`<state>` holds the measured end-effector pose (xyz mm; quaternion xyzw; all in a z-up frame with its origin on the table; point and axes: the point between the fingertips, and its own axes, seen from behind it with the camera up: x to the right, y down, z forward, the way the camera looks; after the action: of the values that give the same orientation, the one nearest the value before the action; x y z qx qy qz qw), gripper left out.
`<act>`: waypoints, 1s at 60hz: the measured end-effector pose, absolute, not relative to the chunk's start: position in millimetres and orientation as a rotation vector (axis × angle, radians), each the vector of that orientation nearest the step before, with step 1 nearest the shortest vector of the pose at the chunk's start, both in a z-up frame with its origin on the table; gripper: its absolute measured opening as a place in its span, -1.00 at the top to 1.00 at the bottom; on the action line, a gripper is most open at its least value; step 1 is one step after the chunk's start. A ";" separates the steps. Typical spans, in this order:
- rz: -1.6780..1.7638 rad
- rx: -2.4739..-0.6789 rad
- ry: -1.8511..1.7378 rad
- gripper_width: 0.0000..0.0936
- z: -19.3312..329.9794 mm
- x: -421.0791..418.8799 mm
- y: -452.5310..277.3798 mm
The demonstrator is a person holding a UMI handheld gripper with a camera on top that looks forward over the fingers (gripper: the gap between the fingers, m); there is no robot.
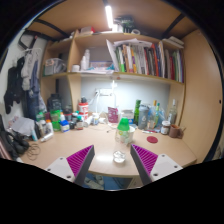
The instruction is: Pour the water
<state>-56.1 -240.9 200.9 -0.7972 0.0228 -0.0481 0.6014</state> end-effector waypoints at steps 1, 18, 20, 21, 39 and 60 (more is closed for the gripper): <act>-0.119 -1.845 0.056 -0.75 194.2 -49.9 -232.7; -0.159 -1.829 0.077 -0.75 95.8 10.6 -97.4; -0.171 -1.826 0.063 -0.75 90.1 14.1 -83.2; -0.171 -1.828 0.057 -0.75 86.8 14.7 -77.2; -0.197 -1.839 0.009 0.04 64.1 14.4 -10.6; 0.115 -1.877 0.063 0.25 116.6 -37.1 23.4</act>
<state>-37.1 23.4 116.6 -0.8061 0.0270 0.0492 0.5891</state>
